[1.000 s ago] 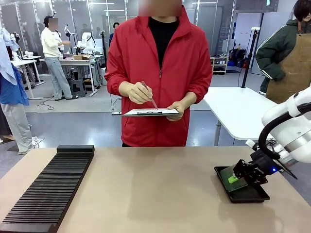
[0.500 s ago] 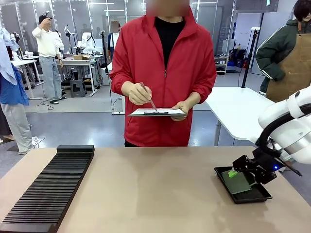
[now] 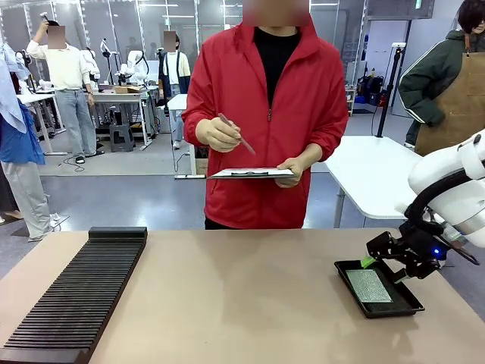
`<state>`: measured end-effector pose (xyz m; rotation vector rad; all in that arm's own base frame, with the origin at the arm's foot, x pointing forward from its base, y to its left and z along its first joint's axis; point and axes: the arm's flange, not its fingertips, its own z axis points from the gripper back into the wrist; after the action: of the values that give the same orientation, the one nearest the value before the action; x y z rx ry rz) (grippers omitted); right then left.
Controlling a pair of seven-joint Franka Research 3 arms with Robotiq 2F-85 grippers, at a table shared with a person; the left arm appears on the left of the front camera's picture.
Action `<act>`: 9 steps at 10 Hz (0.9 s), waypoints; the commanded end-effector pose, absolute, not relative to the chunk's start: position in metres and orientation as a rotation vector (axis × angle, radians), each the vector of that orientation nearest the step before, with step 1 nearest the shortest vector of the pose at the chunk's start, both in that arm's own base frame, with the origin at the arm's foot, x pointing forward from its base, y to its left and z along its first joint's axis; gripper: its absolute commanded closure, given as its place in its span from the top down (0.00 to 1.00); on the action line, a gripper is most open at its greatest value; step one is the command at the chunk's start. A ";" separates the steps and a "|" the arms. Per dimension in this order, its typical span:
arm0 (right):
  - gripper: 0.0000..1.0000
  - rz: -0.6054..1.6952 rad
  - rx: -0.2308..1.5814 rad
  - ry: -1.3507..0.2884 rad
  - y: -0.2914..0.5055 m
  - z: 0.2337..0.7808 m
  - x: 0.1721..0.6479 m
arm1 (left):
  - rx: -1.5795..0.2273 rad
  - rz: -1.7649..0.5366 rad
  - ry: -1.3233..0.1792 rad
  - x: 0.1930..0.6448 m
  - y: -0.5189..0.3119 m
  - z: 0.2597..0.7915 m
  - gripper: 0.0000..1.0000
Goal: Inspect the PCB.
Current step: Place the Blank PCB in the ESD tray.
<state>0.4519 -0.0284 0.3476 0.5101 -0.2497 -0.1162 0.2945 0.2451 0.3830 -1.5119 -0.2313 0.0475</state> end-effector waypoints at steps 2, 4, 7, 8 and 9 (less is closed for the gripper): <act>1.00 -0.112 0.516 -0.241 -0.028 0.342 0.453 | -1.504 0.049 -0.234 0.294 0.246 0.383 1.00; 1.00 -0.112 0.516 -0.241 -0.028 0.342 0.453 | -1.504 0.049 -0.234 0.294 0.246 0.383 1.00; 1.00 -0.112 0.516 -0.241 -0.028 0.342 0.453 | -1.504 0.049 -0.234 0.294 0.246 0.383 1.00; 1.00 -0.112 0.516 -0.241 -0.028 0.342 0.453 | -1.504 0.049 -0.234 0.294 0.246 0.383 1.00; 1.00 -0.112 0.516 -0.241 -0.028 0.342 0.453 | -1.504 0.049 -0.234 0.294 0.246 0.383 1.00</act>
<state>0.4515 -0.0293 0.3439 0.5132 -0.2409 -0.1192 0.2945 0.2451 0.3830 -1.5119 -0.2313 0.0476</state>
